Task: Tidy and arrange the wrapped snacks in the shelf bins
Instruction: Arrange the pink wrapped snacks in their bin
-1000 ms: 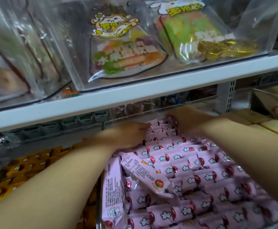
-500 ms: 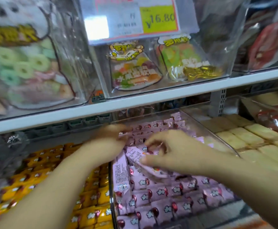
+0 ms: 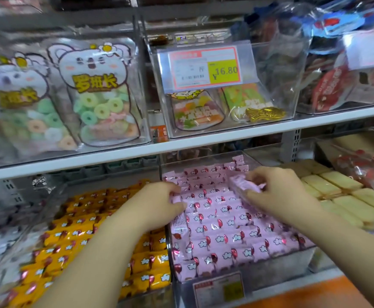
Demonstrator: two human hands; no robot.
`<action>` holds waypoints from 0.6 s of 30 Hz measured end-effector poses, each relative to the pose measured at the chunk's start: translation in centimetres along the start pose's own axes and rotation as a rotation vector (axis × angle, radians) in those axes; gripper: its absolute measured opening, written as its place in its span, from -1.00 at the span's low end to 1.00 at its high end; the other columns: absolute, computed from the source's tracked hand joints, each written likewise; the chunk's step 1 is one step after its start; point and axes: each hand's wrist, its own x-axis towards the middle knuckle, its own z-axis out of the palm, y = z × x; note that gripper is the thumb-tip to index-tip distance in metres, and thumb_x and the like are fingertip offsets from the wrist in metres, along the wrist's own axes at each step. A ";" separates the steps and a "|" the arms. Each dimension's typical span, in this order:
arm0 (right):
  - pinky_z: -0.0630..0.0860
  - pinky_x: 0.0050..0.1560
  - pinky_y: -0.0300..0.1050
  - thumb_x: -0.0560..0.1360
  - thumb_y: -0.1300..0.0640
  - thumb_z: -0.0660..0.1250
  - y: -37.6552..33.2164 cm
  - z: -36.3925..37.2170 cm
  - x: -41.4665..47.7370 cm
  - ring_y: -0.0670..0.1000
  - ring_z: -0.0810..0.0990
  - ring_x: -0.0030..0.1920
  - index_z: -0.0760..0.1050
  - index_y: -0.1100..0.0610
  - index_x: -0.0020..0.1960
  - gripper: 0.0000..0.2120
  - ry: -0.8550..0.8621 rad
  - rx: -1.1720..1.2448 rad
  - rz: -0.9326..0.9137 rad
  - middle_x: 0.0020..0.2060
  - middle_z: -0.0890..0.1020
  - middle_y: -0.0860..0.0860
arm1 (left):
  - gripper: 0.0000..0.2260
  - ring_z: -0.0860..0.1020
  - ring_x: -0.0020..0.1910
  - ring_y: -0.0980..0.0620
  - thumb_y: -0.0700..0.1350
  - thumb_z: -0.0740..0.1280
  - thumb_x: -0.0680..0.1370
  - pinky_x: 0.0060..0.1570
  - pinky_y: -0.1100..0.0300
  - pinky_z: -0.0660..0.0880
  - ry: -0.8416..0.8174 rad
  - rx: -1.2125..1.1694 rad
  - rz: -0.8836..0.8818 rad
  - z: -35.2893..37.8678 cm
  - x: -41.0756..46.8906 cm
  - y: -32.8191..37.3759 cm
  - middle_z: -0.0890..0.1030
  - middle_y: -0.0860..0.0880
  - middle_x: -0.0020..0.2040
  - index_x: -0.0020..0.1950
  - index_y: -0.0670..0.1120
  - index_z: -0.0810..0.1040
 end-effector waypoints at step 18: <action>0.49 -0.17 -0.19 0.33 -0.09 0.47 -0.2 0.2 -0.8 -0.16 0.52 -0.27 0.46 -0.09 0.22 -0.52 -0.224 0.046 -0.001 -0.16 0.51 -0.17 | -0.45 0.40 0.34 0.01 0.23 0.29 0.50 0.27 0.08 0.41 -0.060 0.118 0.011 1.6 0.4 2.6 0.35 0.08 0.45 0.45 0.12 0.30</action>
